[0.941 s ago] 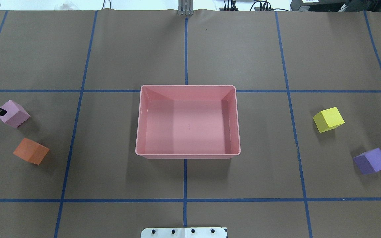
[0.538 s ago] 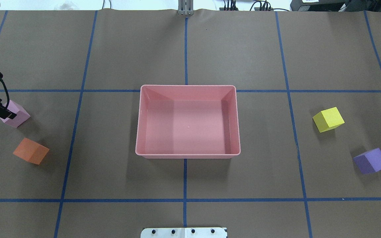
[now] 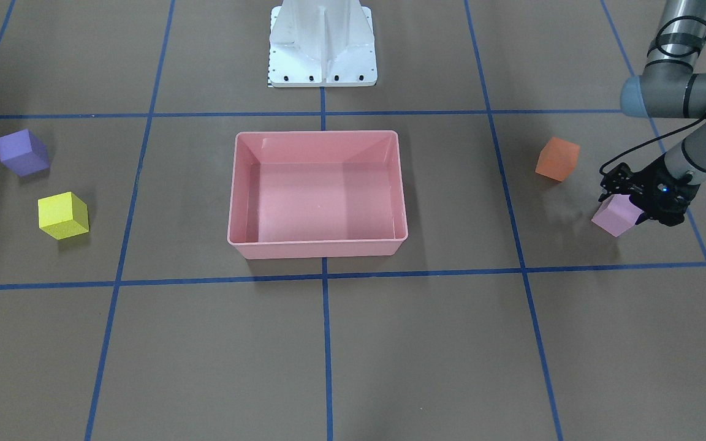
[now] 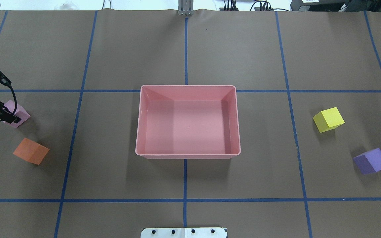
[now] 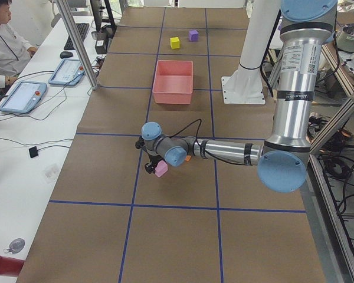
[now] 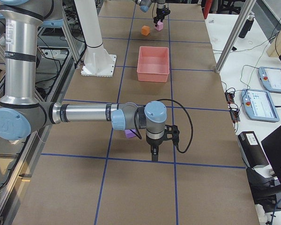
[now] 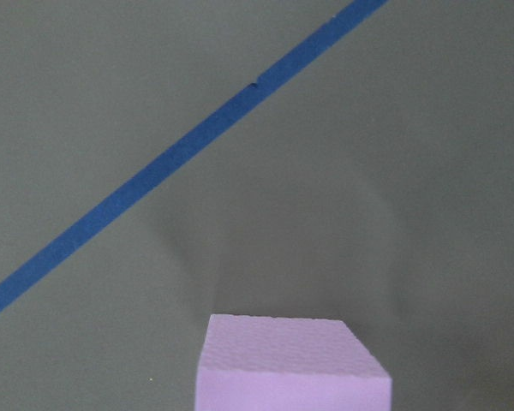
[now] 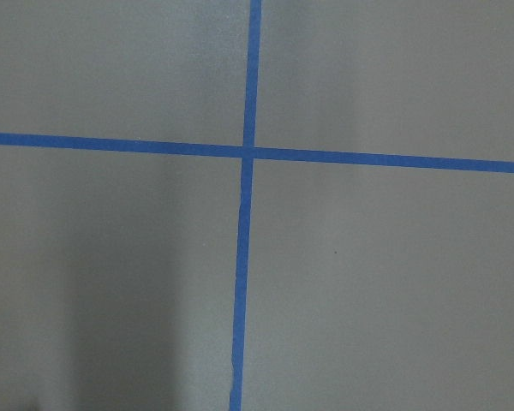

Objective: Place blocks into pink bin with both arms
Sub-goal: 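Carry the pink cube with the left gripper into the pink bin and release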

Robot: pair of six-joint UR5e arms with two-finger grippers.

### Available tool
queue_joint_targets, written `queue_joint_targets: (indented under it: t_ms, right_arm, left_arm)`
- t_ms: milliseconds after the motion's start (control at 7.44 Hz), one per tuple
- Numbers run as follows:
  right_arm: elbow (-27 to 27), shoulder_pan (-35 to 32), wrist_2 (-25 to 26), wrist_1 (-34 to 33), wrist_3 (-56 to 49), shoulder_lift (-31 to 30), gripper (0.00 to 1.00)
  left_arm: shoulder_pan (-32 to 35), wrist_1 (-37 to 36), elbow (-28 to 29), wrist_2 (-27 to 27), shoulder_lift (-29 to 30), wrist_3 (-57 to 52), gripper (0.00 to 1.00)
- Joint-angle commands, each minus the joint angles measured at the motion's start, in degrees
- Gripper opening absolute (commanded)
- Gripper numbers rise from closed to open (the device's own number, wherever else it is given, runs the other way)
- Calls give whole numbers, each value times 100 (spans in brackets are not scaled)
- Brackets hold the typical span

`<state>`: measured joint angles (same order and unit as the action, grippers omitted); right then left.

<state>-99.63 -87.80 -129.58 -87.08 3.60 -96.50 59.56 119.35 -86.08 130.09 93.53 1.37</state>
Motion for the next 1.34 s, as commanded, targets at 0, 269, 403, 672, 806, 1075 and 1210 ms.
queue_joint_targets:
  t_ms: [0, 269, 403, 672, 806, 1075, 1210]
  right_arm:
    - [-4, 0, -6, 7, 0, 0, 100]
    - [-4, 0, -6, 7, -9, 0, 100]
    - [-13, 0, -6, 16, -9, 0, 100]
    - [-30, 87, -32, 207, -35, 9, 100]
    - [-22, 105, -93, 392, 0, 9, 100]
    - [-13, 175, -191, 403, 0, 18, 100]
    - [-21, 202, -199, 411, 0, 18, 100]
  left_arm:
    - [-6, -60, -145, 51, 173, 65, 19]
    - [-6, -193, -435, 51, 795, 2012, 19]
    - [-23, -184, -541, 121, 1164, 3226, 19]
    - [-469, -184, -796, 499, 1954, 5214, 20]
    - [-950, -193, -788, 456, 2515, 6199, 20]
    - [-1699, -471, -753, -199, 3309, 7225, 21]
    - [-2085, -1127, -744, -795, 3660, 7246, 26]
